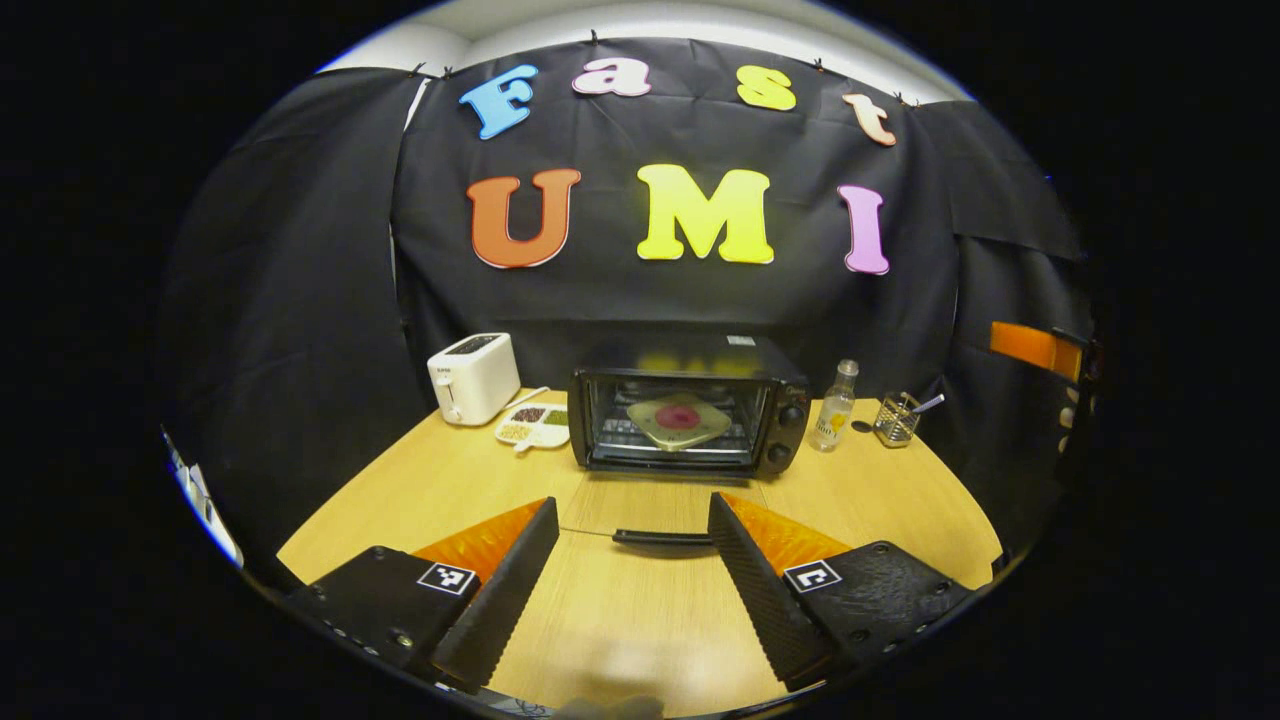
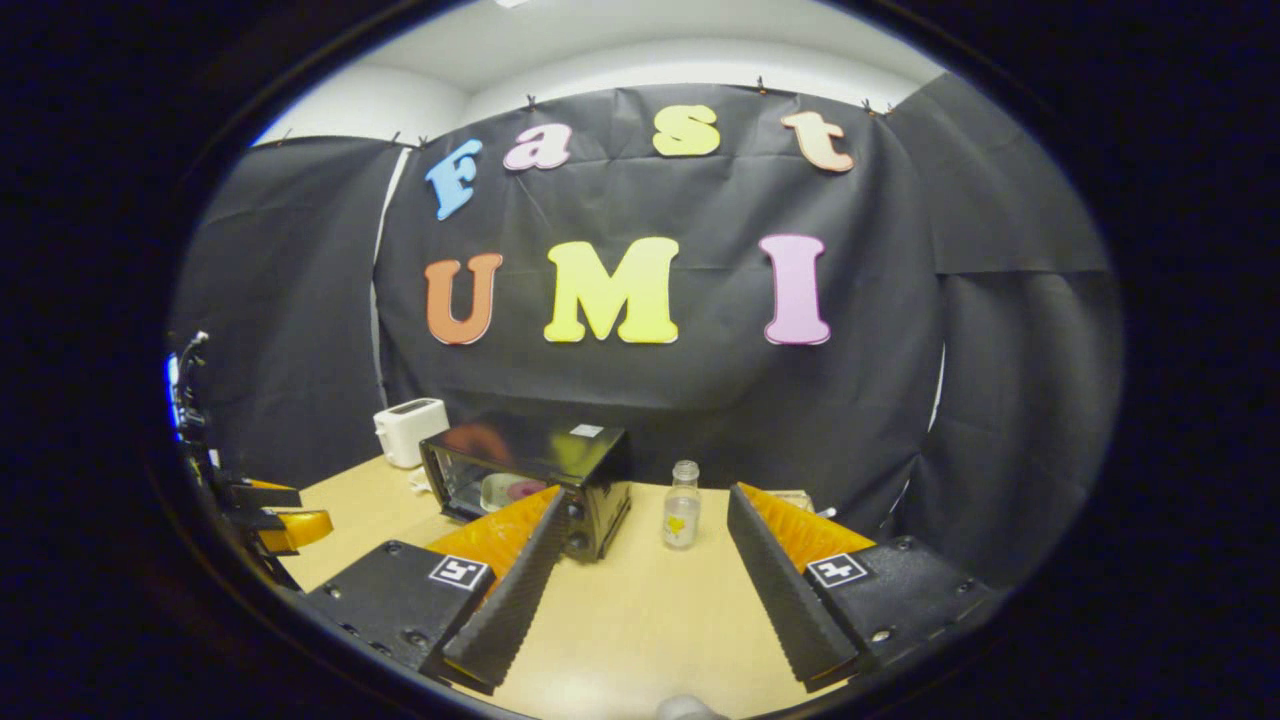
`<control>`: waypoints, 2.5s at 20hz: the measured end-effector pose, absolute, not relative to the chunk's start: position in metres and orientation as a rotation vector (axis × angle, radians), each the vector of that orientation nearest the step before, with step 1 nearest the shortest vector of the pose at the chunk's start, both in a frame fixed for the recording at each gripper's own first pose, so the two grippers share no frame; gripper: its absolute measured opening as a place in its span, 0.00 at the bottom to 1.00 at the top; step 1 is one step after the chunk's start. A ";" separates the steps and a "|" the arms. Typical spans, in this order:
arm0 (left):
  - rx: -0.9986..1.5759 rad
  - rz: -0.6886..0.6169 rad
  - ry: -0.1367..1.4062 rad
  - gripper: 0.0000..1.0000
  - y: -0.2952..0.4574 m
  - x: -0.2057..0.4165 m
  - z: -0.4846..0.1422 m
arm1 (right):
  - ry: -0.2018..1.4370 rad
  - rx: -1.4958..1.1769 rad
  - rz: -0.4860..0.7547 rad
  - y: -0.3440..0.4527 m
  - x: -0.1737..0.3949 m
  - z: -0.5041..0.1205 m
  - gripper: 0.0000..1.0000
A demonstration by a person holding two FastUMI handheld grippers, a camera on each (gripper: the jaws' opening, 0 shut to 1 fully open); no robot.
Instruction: Open the electric oven with the left hand, put the food in, and close the electric oven.
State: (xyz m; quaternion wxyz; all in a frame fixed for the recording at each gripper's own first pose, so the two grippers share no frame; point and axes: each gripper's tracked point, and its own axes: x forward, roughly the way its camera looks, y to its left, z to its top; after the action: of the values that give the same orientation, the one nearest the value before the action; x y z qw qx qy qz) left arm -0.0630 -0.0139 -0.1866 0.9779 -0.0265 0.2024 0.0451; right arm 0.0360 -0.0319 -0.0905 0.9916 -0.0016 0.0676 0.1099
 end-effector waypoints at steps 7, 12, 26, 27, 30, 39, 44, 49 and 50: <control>-0.034 0.009 0.562 0.97 -0.049 -0.053 -0.284 | 0.243 0.043 0.127 -0.072 0.009 -0.102 0.96; -0.026 -0.064 0.611 0.97 -0.057 -0.017 -0.338 | 0.267 0.024 0.049 -0.067 -0.010 -0.090 0.96; 0.022 -0.082 0.678 0.97 -0.047 0.036 -0.390 | 0.285 0.051 -0.148 -0.063 -0.044 -0.077 1.00; 0.022 -0.083 0.670 0.97 -0.047 0.037 -0.386 | 0.285 0.058 -0.150 -0.061 -0.044 -0.077 1.00; 0.019 -0.092 0.630 0.97 -0.046 0.042 -0.367 | 0.280 0.077 -0.143 -0.055 -0.045 -0.077 1.00; -0.004 -0.091 0.597 0.97 -0.042 0.050 -0.331 | 0.279 0.121 -0.131 -0.044 -0.044 -0.081 1.00; -0.006 -0.089 0.538 0.97 -0.036 0.067 -0.294 | 0.280 0.156 -0.144 -0.049 -0.045 -0.085 1.00; 0.010 -0.098 0.481 0.98 -0.037 0.089 -0.262 | 0.268 0.173 -0.158 -0.054 -0.046 -0.082 1.00; 0.016 -0.099 0.467 0.98 -0.037 0.094 -0.256 | 0.264 0.176 -0.163 -0.055 -0.046 -0.082 1.00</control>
State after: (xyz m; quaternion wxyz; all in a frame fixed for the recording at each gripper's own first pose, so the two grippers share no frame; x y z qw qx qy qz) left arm 0.0941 -0.0372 -0.2563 0.9717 0.0077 0.2311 -0.0492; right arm -0.0462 -0.0551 -0.0816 0.9842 0.0874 0.1311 -0.0810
